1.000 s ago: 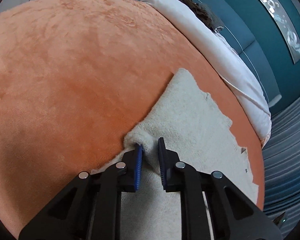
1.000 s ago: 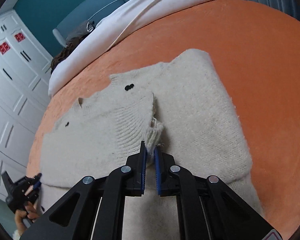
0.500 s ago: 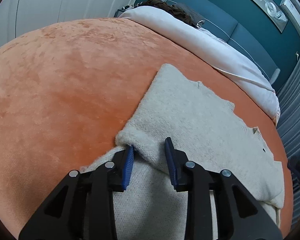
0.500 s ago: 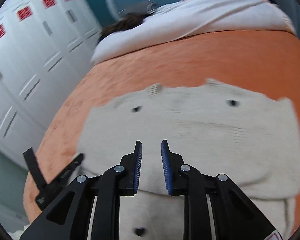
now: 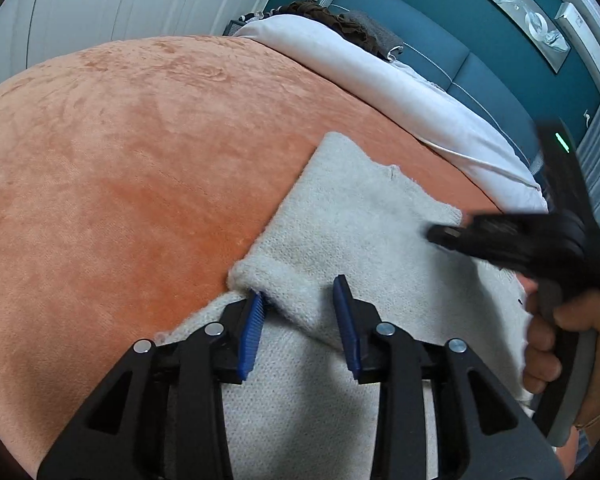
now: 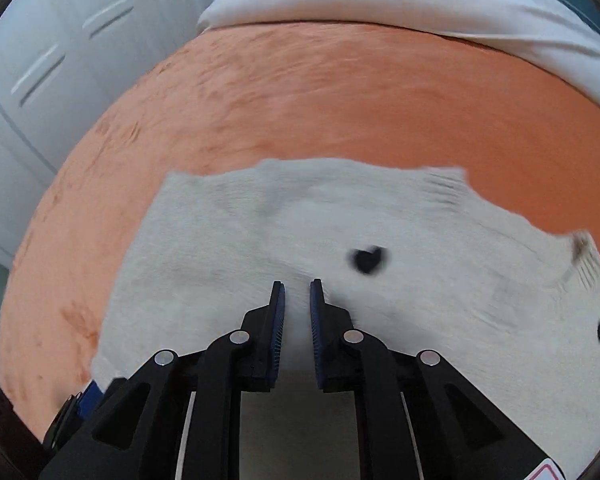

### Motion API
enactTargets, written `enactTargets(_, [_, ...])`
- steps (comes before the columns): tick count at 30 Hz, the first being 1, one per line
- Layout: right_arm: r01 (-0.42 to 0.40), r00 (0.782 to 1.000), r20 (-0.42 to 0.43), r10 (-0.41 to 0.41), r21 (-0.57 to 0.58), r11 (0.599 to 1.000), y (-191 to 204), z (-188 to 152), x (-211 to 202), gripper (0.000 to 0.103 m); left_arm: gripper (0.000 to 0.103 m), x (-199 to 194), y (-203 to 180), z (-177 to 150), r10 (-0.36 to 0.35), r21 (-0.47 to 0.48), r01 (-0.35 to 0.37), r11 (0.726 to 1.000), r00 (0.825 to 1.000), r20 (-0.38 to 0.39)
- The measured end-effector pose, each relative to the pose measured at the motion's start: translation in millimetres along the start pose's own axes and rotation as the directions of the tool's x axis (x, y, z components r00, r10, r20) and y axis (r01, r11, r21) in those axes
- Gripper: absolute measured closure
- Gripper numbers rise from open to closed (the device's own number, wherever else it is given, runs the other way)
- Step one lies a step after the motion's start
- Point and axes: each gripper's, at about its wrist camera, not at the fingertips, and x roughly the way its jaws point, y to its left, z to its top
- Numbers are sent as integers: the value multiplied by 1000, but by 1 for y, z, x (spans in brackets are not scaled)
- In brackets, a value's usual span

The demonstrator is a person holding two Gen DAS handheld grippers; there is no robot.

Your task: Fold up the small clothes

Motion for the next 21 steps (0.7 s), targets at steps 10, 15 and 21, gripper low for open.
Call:
enactTargets(10, [129, 954, 198, -225, 407, 904, -188, -129, -137, 52, 56, 3, -13, -1, 31, 65, -30, 997, 999, -9])
enactTargets(15, [47, 984, 139, -113, 409, 911, -197, -147, -119, 77, 55, 6, -19, -2, 69, 96, -67, 993, 997, -15])
enactTargets(21, [36, 947, 277, -164, 413, 910, -205, -146, -153, 97, 53, 8, -21, -2, 86, 108, -83, 991, 996, -16])
